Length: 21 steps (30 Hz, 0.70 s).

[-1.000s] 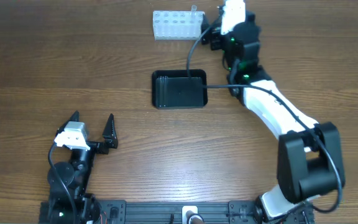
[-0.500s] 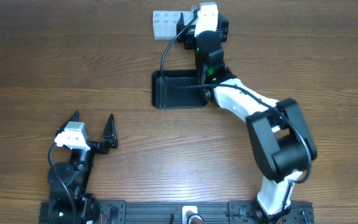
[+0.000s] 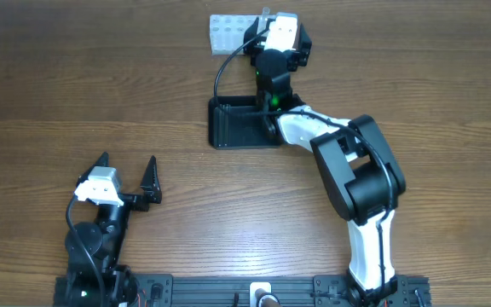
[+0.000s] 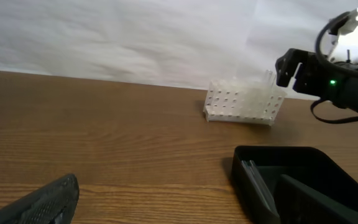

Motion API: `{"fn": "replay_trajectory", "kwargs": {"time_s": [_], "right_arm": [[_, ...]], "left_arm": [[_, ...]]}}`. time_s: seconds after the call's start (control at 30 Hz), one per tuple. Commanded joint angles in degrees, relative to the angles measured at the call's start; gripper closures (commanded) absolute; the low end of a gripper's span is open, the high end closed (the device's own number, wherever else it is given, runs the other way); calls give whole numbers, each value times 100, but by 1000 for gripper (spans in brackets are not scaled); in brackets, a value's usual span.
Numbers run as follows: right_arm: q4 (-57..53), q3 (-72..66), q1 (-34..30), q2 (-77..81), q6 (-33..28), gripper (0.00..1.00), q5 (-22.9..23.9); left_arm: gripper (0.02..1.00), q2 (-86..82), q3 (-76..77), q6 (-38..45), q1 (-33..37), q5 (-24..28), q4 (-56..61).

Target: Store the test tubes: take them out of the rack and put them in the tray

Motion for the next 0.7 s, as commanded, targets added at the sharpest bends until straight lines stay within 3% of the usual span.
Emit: {"fn": "replay_trajectory", "kwargs": {"time_s": [0.03,0.7], "right_arm": [[-13,487,46,299,109,7,221],[-330,1270,68,960,-24,7,-275]], "left_arm": [[20,-46,-24,83,22,52,-20],[20,-46,-24,83,22,52,-22]]}}
